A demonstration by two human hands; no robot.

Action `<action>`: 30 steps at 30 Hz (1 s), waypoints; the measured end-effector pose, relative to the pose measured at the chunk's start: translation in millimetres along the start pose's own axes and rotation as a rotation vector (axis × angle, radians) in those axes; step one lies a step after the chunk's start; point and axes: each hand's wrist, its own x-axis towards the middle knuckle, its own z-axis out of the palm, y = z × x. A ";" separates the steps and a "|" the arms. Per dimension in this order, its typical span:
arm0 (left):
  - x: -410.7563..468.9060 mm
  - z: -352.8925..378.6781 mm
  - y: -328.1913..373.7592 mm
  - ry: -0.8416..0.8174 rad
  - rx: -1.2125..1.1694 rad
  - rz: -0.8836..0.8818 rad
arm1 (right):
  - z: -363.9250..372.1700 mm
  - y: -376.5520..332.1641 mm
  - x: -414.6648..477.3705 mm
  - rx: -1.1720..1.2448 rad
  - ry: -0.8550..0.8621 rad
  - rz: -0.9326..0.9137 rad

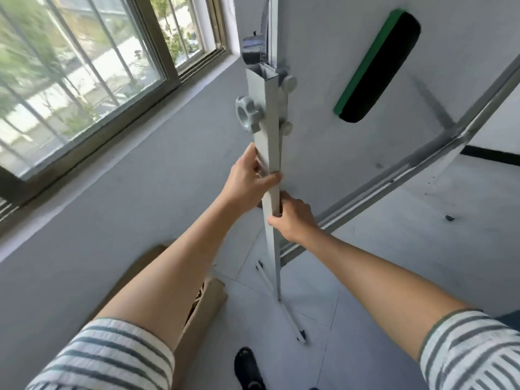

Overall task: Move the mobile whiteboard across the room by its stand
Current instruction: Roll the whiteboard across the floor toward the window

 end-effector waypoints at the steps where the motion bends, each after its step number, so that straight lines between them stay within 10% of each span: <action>1: -12.4 -5.8 -0.8 0.006 -0.006 -0.014 | 5.4 -4.0 -8.4 -0.006 -0.016 -0.018; 30: -122.0 -128.1 -65.9 0.112 -0.001 -0.003 | 99.5 -121.8 -87.8 0.089 -0.073 -0.085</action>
